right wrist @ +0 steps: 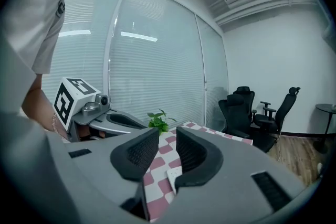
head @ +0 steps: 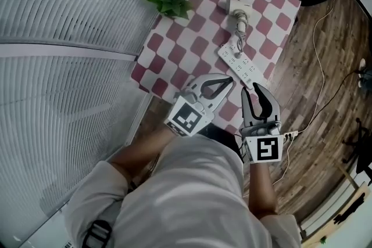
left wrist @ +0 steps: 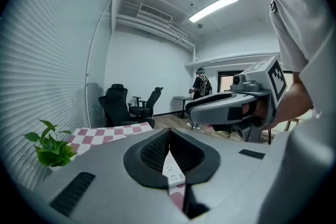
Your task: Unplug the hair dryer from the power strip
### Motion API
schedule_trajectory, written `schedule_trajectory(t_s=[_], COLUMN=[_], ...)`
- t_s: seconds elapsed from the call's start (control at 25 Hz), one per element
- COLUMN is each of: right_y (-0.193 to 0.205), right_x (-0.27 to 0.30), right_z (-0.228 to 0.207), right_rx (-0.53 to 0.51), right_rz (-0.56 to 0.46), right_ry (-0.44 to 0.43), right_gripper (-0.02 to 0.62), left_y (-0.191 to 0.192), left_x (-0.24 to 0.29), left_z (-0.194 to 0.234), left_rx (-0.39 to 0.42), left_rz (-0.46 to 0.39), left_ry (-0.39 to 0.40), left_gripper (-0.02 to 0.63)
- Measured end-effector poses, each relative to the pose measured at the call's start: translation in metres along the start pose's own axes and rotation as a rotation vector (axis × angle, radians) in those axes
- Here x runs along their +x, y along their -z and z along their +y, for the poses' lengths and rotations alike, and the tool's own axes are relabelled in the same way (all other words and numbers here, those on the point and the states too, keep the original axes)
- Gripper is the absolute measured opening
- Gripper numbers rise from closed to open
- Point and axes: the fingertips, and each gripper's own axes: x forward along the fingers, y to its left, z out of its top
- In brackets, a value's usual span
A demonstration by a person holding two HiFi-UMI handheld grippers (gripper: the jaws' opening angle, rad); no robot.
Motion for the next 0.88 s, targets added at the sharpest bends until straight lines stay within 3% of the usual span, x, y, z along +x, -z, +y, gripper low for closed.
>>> schedule_trajectory(t_s=[0.52,0.88], right_y=[0.071,0.127], right_x=[0.053,0.084], right_z=[-0.022,-0.045], right_rx=[-0.017,-0.028], right_rz=[0.133,0.241], right_ry=[-0.011,-0.015], right_gripper=[0.119,0.144], left_y=[0.062,0.121], left_x=[0.035,0.063], left_z=[0.033,0.061], left_rx=[-0.008,0.003], left_rz=[0.105,0.225], left_ry=[0.008,-0.021], left_gripper=[0.032,0.032])
